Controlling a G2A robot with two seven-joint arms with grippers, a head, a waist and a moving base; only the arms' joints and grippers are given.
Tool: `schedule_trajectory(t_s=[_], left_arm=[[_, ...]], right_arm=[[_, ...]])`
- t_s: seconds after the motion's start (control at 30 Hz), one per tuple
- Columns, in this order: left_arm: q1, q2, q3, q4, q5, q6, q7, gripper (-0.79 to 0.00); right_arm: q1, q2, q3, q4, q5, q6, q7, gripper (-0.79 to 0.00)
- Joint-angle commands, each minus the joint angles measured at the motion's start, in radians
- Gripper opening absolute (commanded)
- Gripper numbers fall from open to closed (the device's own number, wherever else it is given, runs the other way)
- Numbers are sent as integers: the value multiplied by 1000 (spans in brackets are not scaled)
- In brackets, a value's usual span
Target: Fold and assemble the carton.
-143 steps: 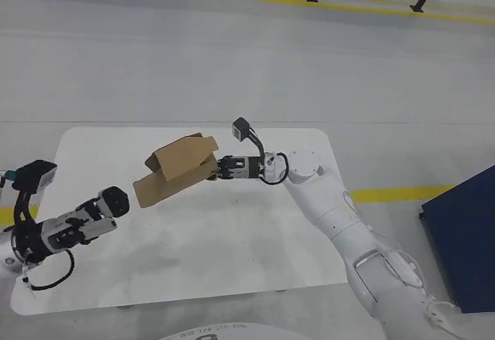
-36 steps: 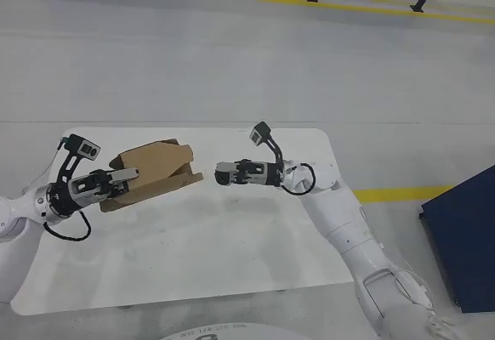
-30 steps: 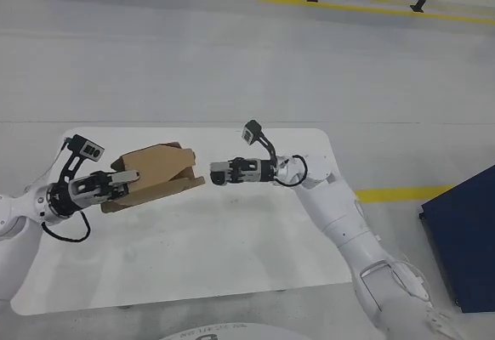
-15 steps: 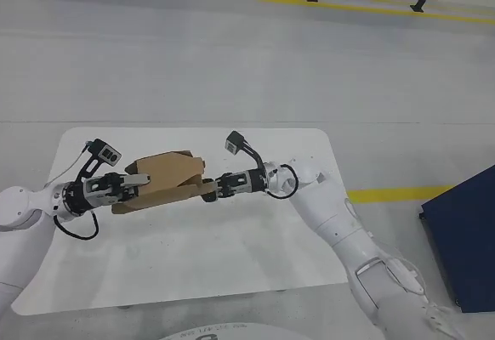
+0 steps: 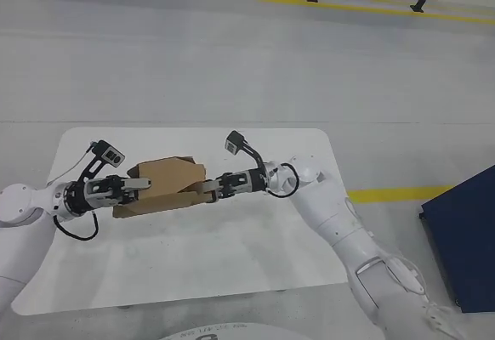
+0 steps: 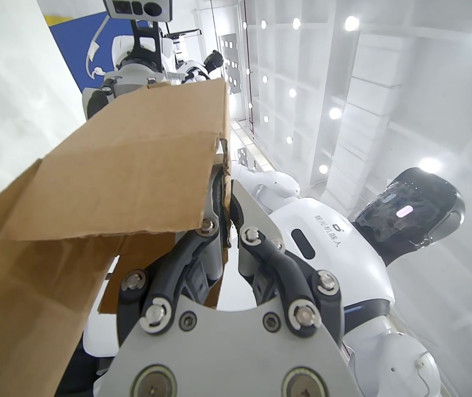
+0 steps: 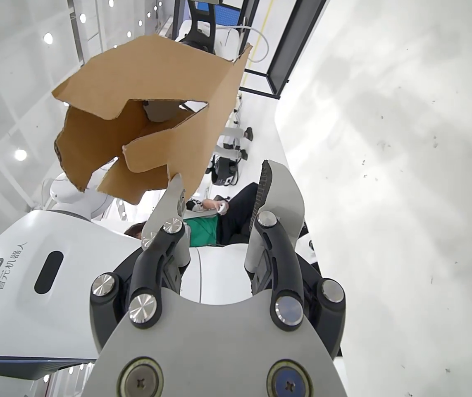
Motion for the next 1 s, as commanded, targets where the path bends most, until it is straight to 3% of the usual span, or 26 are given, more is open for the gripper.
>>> schedule_trajectory(t_s=[0.0,0.27,0.4,0.57,0.87,0.97], left_arm=[[-1,-1,4,0,7,1,0,-785],[-14,-14,40,23,26,5,9,-785],[-23,-19,49,34,12,10,-4,-785],[-30,-22,51,40,0,17,-27,-785],[-36,-29,59,49,-14,29,-42,-785],[-38,-31,55,55,-40,37,-56,-785]], right_arm=[[3,-1,-6,2,-2,1,3,-431],[18,-7,-31,6,-18,16,4,-413],[32,-13,-51,12,-27,33,-1,-243],[49,-20,-74,25,-35,43,-6,-105],[74,-32,-111,42,-57,64,-12,0],[85,-37,-126,50,-68,75,-23,0]])
